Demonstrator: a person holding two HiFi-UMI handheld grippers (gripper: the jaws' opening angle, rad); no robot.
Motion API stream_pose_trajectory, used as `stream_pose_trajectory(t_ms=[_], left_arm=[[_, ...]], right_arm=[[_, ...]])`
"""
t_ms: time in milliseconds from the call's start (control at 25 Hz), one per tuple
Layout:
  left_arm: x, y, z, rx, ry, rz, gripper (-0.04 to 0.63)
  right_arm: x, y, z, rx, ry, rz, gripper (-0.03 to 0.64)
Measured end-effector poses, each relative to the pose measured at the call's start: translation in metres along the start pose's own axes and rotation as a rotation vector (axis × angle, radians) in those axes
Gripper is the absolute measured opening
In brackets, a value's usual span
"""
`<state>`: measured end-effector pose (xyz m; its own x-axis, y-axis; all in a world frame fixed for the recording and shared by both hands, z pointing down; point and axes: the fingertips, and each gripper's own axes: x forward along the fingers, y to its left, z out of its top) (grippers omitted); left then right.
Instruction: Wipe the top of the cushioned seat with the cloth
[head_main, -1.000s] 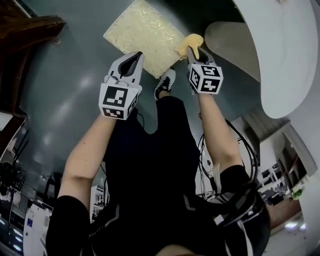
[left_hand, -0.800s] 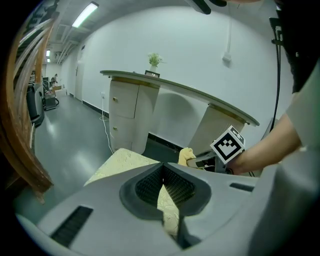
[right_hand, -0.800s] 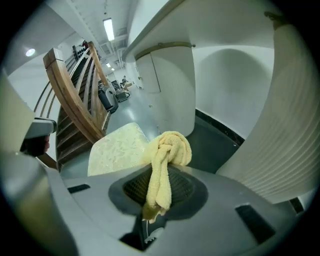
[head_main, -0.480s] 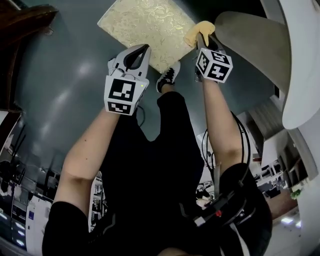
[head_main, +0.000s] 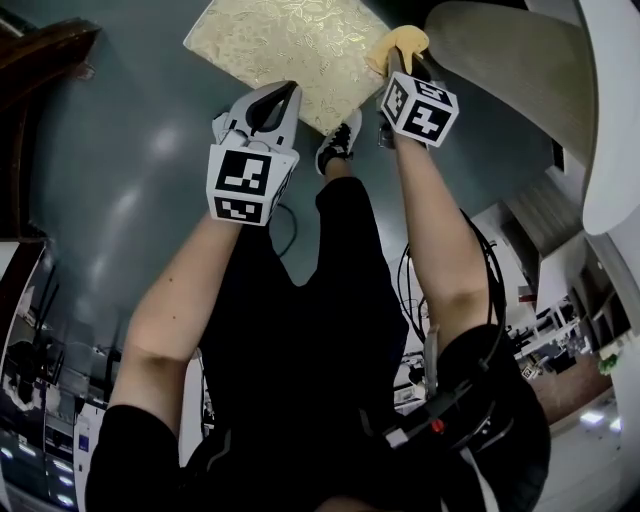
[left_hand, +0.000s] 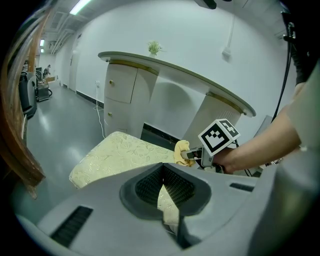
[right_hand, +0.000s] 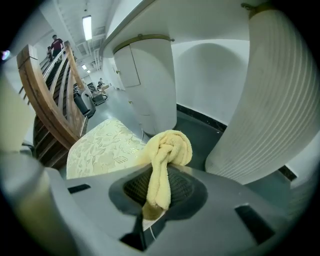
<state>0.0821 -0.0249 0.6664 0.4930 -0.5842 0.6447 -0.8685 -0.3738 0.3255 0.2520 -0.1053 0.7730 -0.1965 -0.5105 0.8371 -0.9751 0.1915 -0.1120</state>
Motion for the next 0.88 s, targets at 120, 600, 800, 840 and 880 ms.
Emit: stream_pose_trajectory(t_ms=[120,600,800,840,880], left_arm=[[-0.007,-0.001,-0.004,0.021,0.007,-0.02,0.002],[-0.042,0.027,-0.02,0.11,0.055,-0.034,0.003],[-0.055,0.025,-0.016,0.112,0.028,-0.076,0.002],[-0.057,0.025,-0.017,0.116,0.028,-0.079,0.002],[-0.06,0.025,-0.017,0.117,0.029,-0.081,0.002]], right_arm=[[-0.006,0.004,-0.007,0.025,0.001,-0.019,0.057],[-0.039,0.056,-0.069,0.064,0.044,-0.09,0.056],[-0.05,0.07,-0.093,0.133,0.073,-0.1,0.057],[-0.052,0.073,-0.097,0.142,0.083,-0.103,0.057],[-0.053,0.078,-0.101,0.148,0.093,-0.105,0.057]])
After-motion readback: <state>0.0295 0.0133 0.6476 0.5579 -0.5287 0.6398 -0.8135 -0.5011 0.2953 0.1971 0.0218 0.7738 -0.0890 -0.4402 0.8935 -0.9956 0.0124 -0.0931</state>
